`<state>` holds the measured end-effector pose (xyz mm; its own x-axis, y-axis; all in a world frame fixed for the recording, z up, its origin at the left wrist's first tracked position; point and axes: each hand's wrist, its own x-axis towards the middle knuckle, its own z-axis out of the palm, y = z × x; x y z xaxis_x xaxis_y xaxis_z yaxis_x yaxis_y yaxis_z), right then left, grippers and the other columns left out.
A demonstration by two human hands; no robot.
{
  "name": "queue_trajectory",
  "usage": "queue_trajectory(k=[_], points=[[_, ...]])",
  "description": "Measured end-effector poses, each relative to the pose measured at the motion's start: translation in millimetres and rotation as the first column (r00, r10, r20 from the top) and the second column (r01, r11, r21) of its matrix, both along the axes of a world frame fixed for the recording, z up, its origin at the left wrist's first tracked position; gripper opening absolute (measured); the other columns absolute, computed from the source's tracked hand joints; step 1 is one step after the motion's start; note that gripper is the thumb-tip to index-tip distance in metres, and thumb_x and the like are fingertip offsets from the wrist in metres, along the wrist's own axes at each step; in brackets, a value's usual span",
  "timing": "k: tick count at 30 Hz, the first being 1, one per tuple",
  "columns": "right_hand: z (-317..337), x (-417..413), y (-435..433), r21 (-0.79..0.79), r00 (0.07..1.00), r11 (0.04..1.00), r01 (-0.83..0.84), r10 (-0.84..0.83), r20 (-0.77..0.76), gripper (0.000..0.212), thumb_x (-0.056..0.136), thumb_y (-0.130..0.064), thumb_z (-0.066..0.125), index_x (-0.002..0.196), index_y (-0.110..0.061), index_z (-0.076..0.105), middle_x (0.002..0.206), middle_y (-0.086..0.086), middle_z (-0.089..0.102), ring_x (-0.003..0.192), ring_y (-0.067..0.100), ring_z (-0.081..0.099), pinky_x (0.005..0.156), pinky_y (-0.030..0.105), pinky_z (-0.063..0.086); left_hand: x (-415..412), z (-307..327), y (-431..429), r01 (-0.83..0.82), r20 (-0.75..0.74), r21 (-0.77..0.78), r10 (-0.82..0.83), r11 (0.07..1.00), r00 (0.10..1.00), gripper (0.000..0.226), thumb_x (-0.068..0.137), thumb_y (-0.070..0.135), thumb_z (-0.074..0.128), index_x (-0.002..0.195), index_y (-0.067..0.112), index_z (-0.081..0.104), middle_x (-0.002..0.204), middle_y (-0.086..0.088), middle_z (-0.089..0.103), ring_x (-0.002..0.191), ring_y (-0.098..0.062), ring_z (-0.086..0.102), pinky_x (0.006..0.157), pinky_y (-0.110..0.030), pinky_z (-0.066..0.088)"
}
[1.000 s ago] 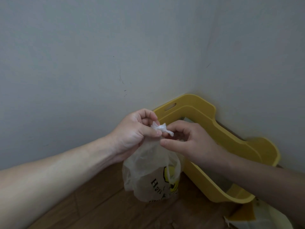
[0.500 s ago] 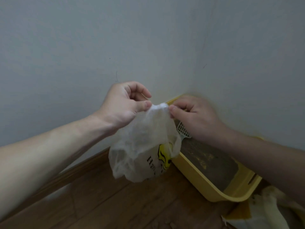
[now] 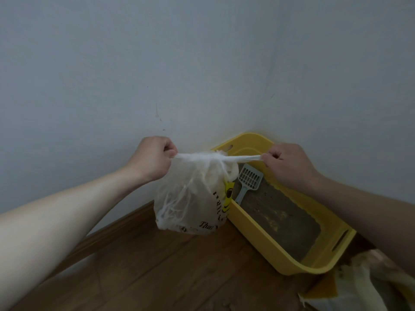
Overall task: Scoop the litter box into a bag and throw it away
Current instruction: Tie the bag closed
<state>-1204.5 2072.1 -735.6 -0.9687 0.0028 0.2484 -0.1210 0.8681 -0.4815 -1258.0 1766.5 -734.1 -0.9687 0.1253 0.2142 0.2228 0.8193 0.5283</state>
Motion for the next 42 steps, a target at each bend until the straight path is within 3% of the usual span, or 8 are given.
queue_trajectory(k=[9, 15, 19, 24, 27, 31, 34, 42], points=[[-38, 4, 33, 0.092, 0.986, 0.991, 0.097, -0.108, 0.129, 0.039, 0.099, -0.021, 0.05, 0.066, -0.002, 0.061, 0.063, 0.015, 0.054, 0.05, 0.02, 0.04, 0.052, 0.044, 0.042, 3, -31, -19, -0.152, 0.118, -0.029, 0.155, 0.988, 0.981, 0.017, 0.093, 0.004, 0.054, 0.088, 0.004, 0.07, 0.088, -0.005, 0.063, 0.087, -0.02, 0.054, 0.077, -0.027, 0.038], [-51, 10, 33, 0.078, 0.974, 0.99, 0.116, -0.129, 0.186, 0.042, 0.098, -0.022, 0.053, 0.057, -0.019, 0.055, 0.056, 0.003, 0.049, 0.047, 0.016, 0.04, 0.046, 0.029, 0.032, 5, -51, -33, -0.16, 0.15, -0.079, 0.17, 0.984, 0.974, 0.016, 0.096, 0.011, 0.056, 0.085, 0.008, 0.068, 0.085, -0.005, 0.063, 0.081, -0.021, 0.055, 0.072, -0.028, 0.037], [-53, 7, 38, 0.009, 0.968, 0.989, 0.148, -0.147, 0.204, 0.033, 0.097, -0.025, 0.058, 0.065, -0.018, 0.065, 0.061, 0.003, 0.055, 0.051, 0.016, 0.045, 0.048, 0.027, 0.033, 10, -56, -36, -0.115, 0.157, -0.088, 0.128, 0.989, 0.979, 0.016, 0.097, 0.016, 0.057, 0.086, 0.011, 0.067, 0.08, -0.005, 0.063, 0.071, -0.019, 0.054, 0.058, -0.031, 0.037], [-42, 4, 46, -0.247, 0.95, 0.947, 0.206, -0.132, 0.283, 0.021, 0.089, -0.021, 0.069, 0.072, -0.01, 0.076, 0.068, 0.015, 0.065, 0.058, 0.024, 0.051, 0.056, 0.035, 0.042, 16, -51, -31, -0.079, 0.188, 0.093, 0.061, 0.993, 0.98, 0.019, 0.099, 0.016, 0.052, 0.085, 0.011, 0.064, 0.078, -0.004, 0.07, 0.074, -0.019, 0.066, 0.07, -0.034, 0.053], [-35, 6, 48, -0.424, 0.937, 0.874, 0.239, -0.093, 0.336, 0.013, 0.086, -0.013, 0.071, 0.082, -0.003, 0.077, 0.083, 0.019, 0.072, 0.078, 0.031, 0.064, 0.076, 0.045, 0.054, 19, -37, -24, -0.112, 0.213, 0.341, 0.039, 0.933, 0.976, 0.017, 0.097, 0.012, 0.057, 0.081, 0.012, 0.062, 0.072, -0.007, 0.069, 0.069, -0.022, 0.068, 0.07, -0.039, 0.057], [-25, 7, 38, -0.738, 0.928, 0.618, 0.272, 0.035, 0.371, 0.014, 0.085, 0.004, 0.058, 0.074, 0.001, 0.065, 0.067, 0.013, 0.065, 0.071, 0.027, 0.06, 0.066, 0.035, 0.049, 21, -16, -9, -0.141, 0.235, 0.54, 0.012, 0.829, 0.972, 0.016, 0.09, 0.006, 0.067, 0.077, 0.011, 0.06, 0.07, -0.012, 0.068, 0.063, -0.02, 0.066, 0.067, -0.037, 0.057], [-16, 8, 28, -0.847, 0.904, 0.459, 0.269, 0.183, 0.387, 0.019, 0.087, 0.001, 0.049, 0.072, -0.005, 0.059, 0.063, 0.005, 0.064, 0.064, 0.02, 0.06, 0.066, 0.032, 0.046, 23, -4, 1, -0.156, 0.27, 0.644, -0.033, 0.749, 0.962, 0.021, 0.086, -0.001, 0.069, 0.073, 0.012, 0.059, 0.076, -0.017, 0.069, 0.07, -0.024, 0.068, 0.072, -0.038, 0.058], [11, 12, -1, -0.917, 0.916, 0.362, 0.167, 0.289, 0.28, 0.024, 0.084, 0.003, 0.044, 0.066, -0.005, 0.057, 0.069, 0.01, 0.067, 0.067, 0.022, 0.06, 0.072, 0.034, 0.049, 32, 18, 25, -0.138, 0.294, 0.769, -0.154, 0.625, 0.943, 0.033, 0.076, -0.017, 0.065, 0.068, 0.014, 0.056, 0.072, -0.011, 0.063, 0.07, -0.023, 0.066, 0.067, -0.031, 0.058]])
